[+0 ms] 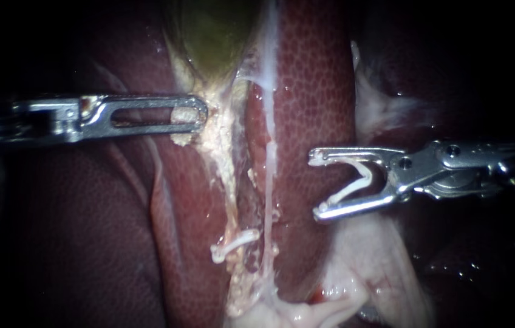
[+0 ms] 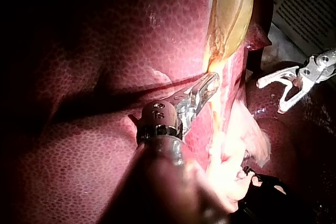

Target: Clipping second clip left tube

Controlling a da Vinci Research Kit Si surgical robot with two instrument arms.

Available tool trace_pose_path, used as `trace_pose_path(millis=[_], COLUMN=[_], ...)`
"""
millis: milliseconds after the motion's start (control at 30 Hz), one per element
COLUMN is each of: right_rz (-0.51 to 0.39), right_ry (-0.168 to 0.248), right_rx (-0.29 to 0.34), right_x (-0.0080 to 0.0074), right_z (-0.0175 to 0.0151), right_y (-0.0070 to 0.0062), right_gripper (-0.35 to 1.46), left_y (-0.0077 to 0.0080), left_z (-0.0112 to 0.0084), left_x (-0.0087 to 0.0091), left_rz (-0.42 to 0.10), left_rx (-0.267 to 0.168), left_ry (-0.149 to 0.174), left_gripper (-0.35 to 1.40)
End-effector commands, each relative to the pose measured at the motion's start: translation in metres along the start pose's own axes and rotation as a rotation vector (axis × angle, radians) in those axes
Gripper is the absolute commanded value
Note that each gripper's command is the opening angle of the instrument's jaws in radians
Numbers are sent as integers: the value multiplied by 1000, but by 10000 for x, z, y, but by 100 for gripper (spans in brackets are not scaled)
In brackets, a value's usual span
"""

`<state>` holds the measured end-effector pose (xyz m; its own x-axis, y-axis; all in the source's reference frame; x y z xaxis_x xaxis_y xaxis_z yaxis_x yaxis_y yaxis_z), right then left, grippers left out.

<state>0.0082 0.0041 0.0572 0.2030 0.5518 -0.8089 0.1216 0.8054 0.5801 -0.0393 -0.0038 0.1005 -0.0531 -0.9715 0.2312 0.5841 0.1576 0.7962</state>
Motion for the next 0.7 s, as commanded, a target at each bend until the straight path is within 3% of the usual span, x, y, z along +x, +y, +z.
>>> trace_pose_path(millis=[33, 267, 700], right_rz=[1, 1, 1], right_ry=[0, 0, 1], right_rx=[0, 0, -1], right_x=[0, 0, 0], right_z=[0, 0, 2], right_y=[0, 0, 0], right_gripper=[60, 60, 60], left_y=[0, -5, -16], left_z=[0, -7, -56], left_x=[0, -5, -37], left_rz=[0, -4, -23], left_rx=[-1, -5, -3], left_ry=[0, 2, -52], left_gripper=[-35, -35, -35])
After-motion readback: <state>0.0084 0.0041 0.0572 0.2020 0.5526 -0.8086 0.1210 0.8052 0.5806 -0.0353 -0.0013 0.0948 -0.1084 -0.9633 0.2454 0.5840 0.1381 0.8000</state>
